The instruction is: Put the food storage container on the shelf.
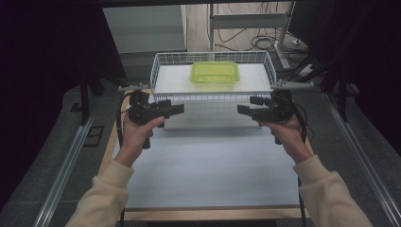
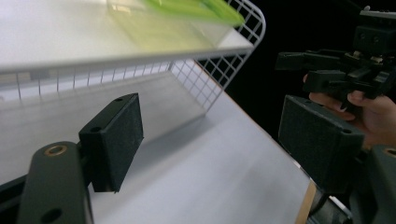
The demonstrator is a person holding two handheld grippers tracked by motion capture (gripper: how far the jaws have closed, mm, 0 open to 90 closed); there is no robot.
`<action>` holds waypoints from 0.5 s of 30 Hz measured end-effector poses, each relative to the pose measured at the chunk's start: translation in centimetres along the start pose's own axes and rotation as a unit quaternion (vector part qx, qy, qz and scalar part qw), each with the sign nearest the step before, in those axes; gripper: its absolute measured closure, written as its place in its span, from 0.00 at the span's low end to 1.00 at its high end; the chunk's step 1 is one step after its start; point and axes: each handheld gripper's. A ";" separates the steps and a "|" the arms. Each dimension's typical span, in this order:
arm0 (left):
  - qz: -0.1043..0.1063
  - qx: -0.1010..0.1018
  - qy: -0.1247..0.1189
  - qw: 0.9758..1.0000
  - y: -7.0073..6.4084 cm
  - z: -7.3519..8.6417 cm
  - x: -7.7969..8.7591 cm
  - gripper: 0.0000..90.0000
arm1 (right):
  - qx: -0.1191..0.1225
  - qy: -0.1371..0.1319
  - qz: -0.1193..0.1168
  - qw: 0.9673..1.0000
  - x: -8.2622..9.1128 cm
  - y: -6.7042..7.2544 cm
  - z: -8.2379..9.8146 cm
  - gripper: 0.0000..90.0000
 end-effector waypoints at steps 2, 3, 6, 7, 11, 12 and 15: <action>0.002 -0.004 0.000 1.000 -0.3 1.5 0.3 0.24 | 0.009 0.000 -0.007 1.000 0.7 0.6 1.8 0.28; 0.002 -0.004 0.002 1.000 -0.5 2.3 0.5 0.24 | 0.014 0.004 -0.014 1.000 1.2 0.9 3.5 0.28; 0.000 -0.005 0.012 1.000 -0.8 4.8 0.8 0.25 | 0.016 0.009 -0.018 1.000 1.7 1.1 5.1 0.28; 0.001 -0.005 0.014 1.000 -0.8 5.4 0.8 0.25 | 0.015 0.011 -0.021 1.000 2.0 1.2 5.9 0.28; -0.008 -0.013 0.028 0.999 -0.9 8.2 0.9 0.25 | 0.011 0.023 -0.026 0.999 2.6 1.2 8.9 0.27; -0.010 -0.014 0.032 0.999 -0.9 8.9 0.8 0.25 | 0.017 0.033 -0.019 0.999 2.7 1.3 10.3 0.27; -0.013 -0.012 0.046 0.999 -0.8 10.9 0.5 0.25 | 0.021 0.046 -0.017 0.999 2.6 1.4 11.9 0.27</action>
Point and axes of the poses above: each handheld gripper's, and its own axes: x roughly backward along the jaws, z roughly out of its underside, y roughly to its left, and after that the axes turned 12 degrees about z, right-handed
